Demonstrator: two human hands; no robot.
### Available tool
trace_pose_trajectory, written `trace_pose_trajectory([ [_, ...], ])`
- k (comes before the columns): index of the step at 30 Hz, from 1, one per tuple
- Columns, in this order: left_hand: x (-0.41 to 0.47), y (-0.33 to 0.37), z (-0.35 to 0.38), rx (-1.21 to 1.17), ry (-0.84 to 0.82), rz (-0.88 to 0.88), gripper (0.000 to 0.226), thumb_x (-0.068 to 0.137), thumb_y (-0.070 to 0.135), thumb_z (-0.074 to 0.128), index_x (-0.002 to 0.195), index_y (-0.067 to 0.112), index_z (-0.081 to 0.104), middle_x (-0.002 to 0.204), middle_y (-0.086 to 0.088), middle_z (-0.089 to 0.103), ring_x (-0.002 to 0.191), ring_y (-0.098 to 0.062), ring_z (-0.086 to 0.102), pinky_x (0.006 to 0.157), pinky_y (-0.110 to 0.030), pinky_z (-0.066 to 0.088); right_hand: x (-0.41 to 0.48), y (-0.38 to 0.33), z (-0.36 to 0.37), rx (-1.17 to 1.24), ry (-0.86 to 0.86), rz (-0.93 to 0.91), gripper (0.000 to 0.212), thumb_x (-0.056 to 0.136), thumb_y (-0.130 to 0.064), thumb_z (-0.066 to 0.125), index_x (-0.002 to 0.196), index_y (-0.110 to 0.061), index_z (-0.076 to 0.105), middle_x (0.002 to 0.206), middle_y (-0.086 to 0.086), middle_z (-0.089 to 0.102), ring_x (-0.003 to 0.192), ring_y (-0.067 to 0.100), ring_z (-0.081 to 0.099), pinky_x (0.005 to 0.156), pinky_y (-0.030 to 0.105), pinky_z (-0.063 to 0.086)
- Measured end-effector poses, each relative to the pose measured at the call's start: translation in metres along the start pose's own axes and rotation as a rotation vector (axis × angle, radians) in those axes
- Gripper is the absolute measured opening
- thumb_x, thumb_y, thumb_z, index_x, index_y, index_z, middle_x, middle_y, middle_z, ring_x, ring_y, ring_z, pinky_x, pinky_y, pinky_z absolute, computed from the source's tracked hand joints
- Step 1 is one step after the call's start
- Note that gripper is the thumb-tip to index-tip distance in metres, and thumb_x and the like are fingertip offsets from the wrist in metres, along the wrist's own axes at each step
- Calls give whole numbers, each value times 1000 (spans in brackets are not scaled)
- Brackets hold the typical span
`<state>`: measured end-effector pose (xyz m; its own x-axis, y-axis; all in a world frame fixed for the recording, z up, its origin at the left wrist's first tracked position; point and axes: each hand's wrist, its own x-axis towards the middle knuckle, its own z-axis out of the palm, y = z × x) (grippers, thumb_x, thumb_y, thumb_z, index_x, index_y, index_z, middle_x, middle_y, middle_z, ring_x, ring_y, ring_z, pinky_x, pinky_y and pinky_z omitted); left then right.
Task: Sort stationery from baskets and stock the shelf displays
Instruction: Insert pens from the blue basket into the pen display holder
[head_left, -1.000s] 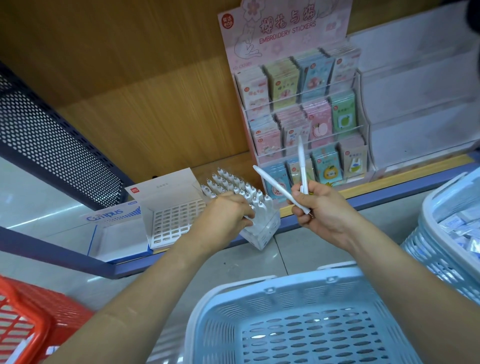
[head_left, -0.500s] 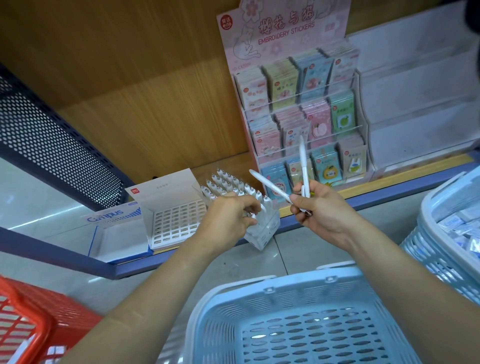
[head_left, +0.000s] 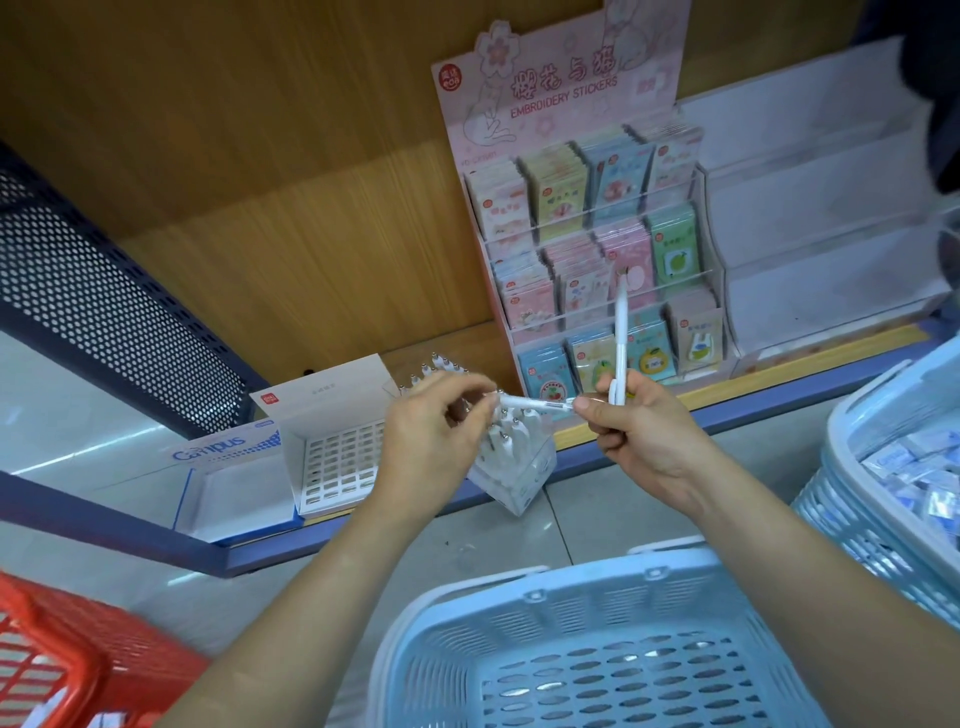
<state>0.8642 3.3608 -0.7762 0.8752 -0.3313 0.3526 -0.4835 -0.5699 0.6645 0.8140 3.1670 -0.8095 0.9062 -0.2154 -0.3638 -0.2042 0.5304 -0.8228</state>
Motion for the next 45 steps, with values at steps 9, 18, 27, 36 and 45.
trace_pose_trajectory([
  [9, 13, 42, 10, 407, -434, 334, 31, 99, 32, 50, 129, 25, 56, 108, 1, 68, 99, -23, 57, 82, -38, 46, -15, -10, 15, -46, -166, -37, 27, 90, 9, 54, 85, -15, 44, 63, 1, 42, 48, 7, 31, 41, 16, 26],
  [18, 20, 41, -34, -412, -234, -201, 29, 98, -1, 47, 106, 26, 55, 82, 3, 68, 84, -14, 65, 85, -37, 52, -21, -20, 6, -7, -131, 89, 36, 103, -32, 38, 110, -10, 66, 60, -2, 41, 50, 8, 21, 45, 19, 18],
  [27, 3, 11, -33, -642, -83, -372, 21, 90, -5, 60, 98, 14, 53, 93, -5, 69, 91, -21, 68, 83, -43, 54, -21, -6, 1, -194, 31, -65, 18, 91, -1, 60, 102, -9, 73, 72, 7, 51, 55, 10, 38, 53, 22, 35],
  [36, -9, -12, -5, -527, -27, -315, 43, 80, -10, 70, 99, 28, 66, 95, -3, 70, 88, -19, 65, 84, -36, 55, -24, -8, -2, -79, 104, -61, 18, 91, -7, 58, 86, -9, 75, 58, 2, 50, 48, 11, 38, 44, 19, 31],
  [45, -18, -30, -4, 6, -206, -148, 6, 90, 19, 67, 96, 21, 69, 81, 3, 66, 74, -13, 57, 70, -31, 48, -23, -10, 0, 8, 112, -102, 11, 87, -4, 67, 79, -11, 66, 61, 1, 52, 54, 9, 44, 49, 18, 37],
])
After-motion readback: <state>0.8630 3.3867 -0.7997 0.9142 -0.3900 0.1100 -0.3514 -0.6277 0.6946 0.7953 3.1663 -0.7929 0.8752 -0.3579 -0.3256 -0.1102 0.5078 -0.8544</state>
